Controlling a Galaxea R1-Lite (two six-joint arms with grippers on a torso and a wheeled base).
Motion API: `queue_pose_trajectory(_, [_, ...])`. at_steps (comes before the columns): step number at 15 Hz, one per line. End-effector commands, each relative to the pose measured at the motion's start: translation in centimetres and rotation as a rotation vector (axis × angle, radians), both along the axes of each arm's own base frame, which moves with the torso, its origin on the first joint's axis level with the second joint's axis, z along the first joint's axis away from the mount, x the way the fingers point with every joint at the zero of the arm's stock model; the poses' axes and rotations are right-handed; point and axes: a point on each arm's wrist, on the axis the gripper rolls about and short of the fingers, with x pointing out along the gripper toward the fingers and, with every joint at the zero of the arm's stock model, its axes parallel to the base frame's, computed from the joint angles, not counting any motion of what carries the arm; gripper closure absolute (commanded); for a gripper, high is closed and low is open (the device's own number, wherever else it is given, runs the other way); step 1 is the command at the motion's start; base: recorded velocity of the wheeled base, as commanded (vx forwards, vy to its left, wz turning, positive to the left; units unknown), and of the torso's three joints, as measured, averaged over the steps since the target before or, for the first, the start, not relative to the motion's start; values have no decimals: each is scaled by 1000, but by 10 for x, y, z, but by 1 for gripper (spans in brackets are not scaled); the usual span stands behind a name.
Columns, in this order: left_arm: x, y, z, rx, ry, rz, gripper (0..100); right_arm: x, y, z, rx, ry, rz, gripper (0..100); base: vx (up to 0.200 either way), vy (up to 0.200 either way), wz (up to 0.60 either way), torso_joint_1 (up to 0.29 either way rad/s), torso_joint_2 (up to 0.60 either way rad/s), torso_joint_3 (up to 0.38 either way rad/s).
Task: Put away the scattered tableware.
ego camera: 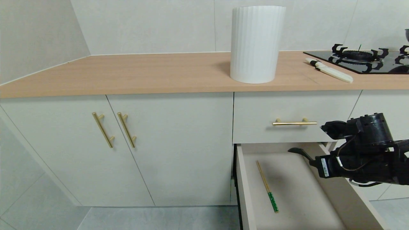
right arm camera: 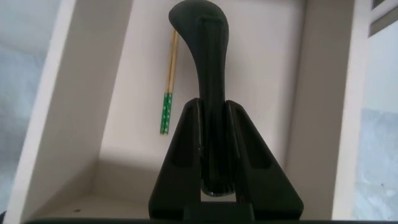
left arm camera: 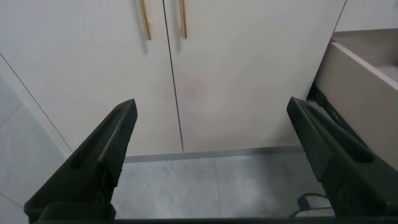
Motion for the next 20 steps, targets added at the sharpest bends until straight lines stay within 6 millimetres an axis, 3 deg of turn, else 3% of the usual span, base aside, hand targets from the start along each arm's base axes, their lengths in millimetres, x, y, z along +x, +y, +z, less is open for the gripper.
queue_pose_trajectory(1, [0, 0, 0, 0, 2, 0, 0, 8, 4, -16, -13, 55, 7, 100, 0, 0, 0, 0, 0, 0])
queue_pose_trajectory(4, [0, 0, 0, 0, 2, 0, 0, 31, 11, -46, -35, 147, -3, 100, 0, 0, 0, 0, 0, 0])
queue_pose_trajectory(5, [0, 0, 0, 0, 2, 0, 0, 40, 13, -65, -49, 197, -5, 100, 0, 0, 0, 0, 0, 0])
queue_pose_trajectory(10, [0, 0, 0, 0, 2, 0, 0, 60, 25, -112, -65, 191, -69, 100, 0, 0, 0, 0, 0, 0])
queue_pose_trajectory(17, [0, 0, 0, 0, 2, 0, 0, 85, 32, -151, -86, 100, -199, 100, 0, 0, 0, 0, 0, 0])
queue_pose_trajectory(20, [0, 0, 0, 0, 2, 0, 0, 87, 33, -160, -101, 114, -207, 100, 0, 0, 0, 0, 0, 0])
